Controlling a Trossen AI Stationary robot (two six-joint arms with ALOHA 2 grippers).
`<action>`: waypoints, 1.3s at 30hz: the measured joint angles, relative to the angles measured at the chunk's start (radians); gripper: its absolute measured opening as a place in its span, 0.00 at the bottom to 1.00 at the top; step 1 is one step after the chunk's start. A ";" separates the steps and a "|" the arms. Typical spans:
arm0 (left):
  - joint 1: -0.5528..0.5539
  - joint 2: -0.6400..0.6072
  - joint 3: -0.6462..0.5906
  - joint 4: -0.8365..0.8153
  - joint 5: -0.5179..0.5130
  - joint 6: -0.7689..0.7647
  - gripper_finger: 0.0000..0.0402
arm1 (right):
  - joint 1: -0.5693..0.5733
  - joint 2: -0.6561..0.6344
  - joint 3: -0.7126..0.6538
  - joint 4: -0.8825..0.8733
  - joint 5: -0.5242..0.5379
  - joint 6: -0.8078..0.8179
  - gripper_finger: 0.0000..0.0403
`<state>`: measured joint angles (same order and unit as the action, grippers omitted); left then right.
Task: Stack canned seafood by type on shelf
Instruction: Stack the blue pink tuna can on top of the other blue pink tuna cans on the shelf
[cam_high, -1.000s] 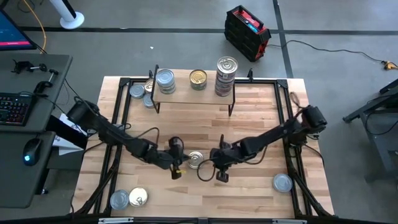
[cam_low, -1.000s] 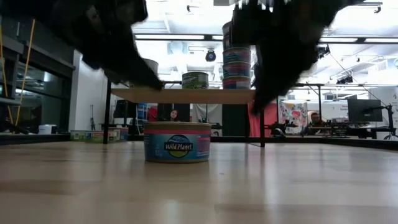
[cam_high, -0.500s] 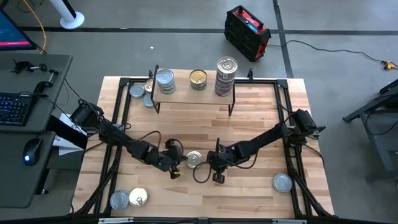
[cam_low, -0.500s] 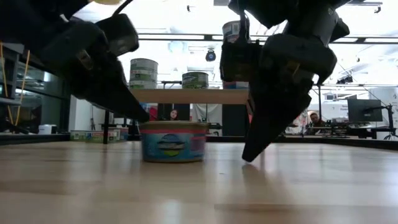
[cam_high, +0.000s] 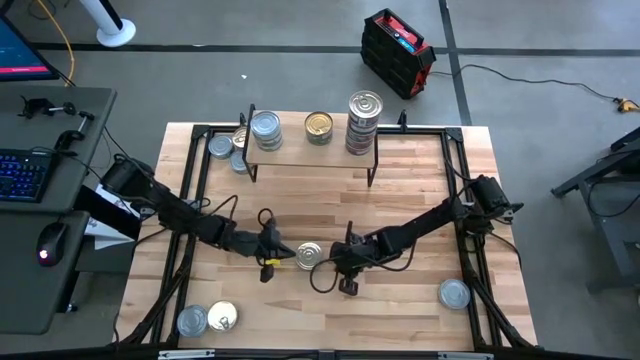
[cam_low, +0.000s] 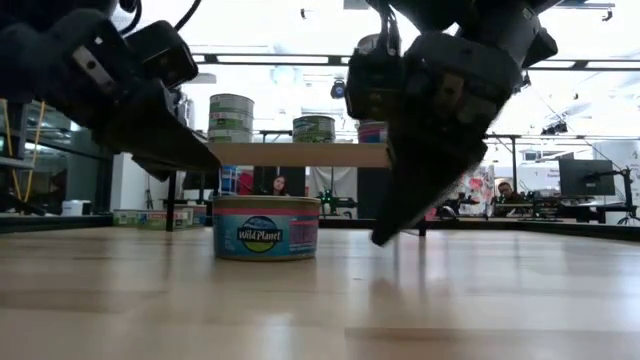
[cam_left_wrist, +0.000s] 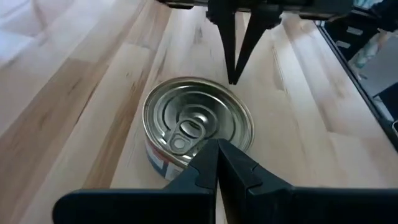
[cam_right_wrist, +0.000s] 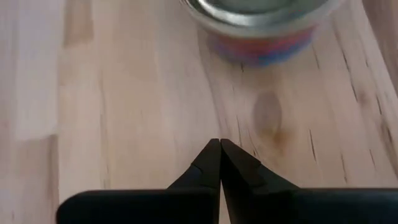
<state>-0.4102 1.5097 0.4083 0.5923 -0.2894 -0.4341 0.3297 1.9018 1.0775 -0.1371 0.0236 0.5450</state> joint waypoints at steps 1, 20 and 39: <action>0.004 0.005 -0.003 0.018 0.001 0.020 0.00 | -0.002 0.000 0.000 0.020 0.006 -0.004 0.00; 0.028 0.112 0.004 0.075 0.044 0.133 0.00 | -0.063 0.000 0.000 0.121 0.096 0.000 0.00; 0.030 0.190 0.005 0.133 0.038 0.158 0.00 | -0.051 -0.022 -0.002 0.194 0.068 0.033 0.00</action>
<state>-0.3805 1.6993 0.4136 0.7248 -0.2512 -0.2764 0.2783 1.8797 1.0756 0.0564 0.0913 0.5780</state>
